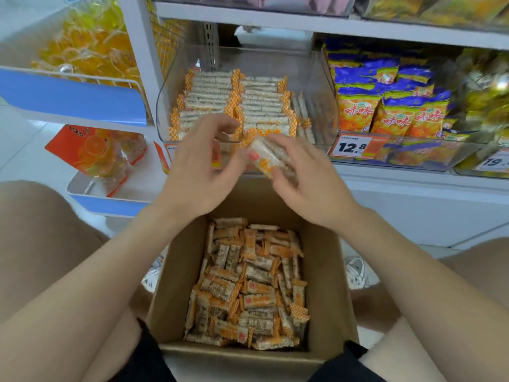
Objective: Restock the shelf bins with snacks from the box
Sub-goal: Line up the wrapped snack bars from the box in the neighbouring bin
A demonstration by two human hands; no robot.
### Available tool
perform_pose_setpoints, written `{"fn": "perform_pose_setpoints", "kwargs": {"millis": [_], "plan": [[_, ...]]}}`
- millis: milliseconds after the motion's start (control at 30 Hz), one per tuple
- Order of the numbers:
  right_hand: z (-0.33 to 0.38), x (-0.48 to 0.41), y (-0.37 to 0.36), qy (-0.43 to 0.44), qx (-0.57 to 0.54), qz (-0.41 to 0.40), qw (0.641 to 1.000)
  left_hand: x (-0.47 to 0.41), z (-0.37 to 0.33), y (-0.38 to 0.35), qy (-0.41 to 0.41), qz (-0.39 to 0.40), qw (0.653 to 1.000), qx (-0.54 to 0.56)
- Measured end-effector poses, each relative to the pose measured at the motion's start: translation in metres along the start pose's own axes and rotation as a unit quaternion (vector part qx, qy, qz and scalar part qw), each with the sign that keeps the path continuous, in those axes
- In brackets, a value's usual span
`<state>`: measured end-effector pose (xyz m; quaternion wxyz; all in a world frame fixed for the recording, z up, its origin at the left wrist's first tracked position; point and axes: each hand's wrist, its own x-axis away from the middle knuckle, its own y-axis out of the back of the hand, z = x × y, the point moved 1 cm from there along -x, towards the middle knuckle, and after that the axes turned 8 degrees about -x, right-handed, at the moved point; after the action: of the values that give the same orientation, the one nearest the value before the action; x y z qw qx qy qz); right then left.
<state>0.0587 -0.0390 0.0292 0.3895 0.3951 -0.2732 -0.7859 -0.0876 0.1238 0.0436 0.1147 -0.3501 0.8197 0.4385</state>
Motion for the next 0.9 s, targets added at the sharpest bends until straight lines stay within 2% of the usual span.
{"fn": "perform_pose_setpoints", "kwargs": {"millis": [100,133,200,267,333,433,533,600,733,800,900], "plan": [[-0.011,-0.033,0.019,0.057,0.171,-0.065,0.981,-0.024,0.014,0.009,-0.031,0.004,0.993,-0.114],[-0.014,-0.043,0.023,0.069,0.225,-0.065,0.970,-0.029,0.019,0.009,-0.041,0.022,0.989,-0.143],[-0.022,-0.062,0.026,0.081,0.284,-0.016,0.955,-0.034,0.026,0.005,-0.040,0.067,0.980,-0.182],[-0.031,-0.073,0.020,0.051,0.263,0.075,0.961,-0.034,0.028,-0.002,-0.016,0.103,0.975,-0.196],[-0.042,-0.085,0.017,-0.010,0.178,0.139,0.974,-0.033,0.030,-0.010,-0.006,0.129,0.969,-0.211],[-0.045,-0.099,0.018,-0.083,0.059,0.165,0.981,-0.031,0.033,-0.023,-0.021,0.149,0.954,-0.259],[-0.042,-0.102,0.002,-0.100,0.061,0.189,0.975,-0.029,0.040,-0.033,-0.036,0.148,0.936,-0.318],[-0.040,-0.096,-0.010,-0.141,0.095,0.155,0.973,-0.028,0.044,-0.037,-0.045,0.148,0.923,-0.353],[-0.034,-0.084,-0.016,-0.217,0.116,-0.007,0.969,-0.029,0.046,-0.041,-0.043,0.139,0.921,-0.362],[-0.030,-0.078,-0.015,-0.195,0.117,-0.006,0.974,-0.028,0.045,-0.044,-0.038,0.139,0.919,-0.366],[-0.024,-0.075,-0.009,-0.141,0.097,0.038,0.984,-0.029,0.043,-0.046,-0.030,0.134,0.915,-0.379]]}}
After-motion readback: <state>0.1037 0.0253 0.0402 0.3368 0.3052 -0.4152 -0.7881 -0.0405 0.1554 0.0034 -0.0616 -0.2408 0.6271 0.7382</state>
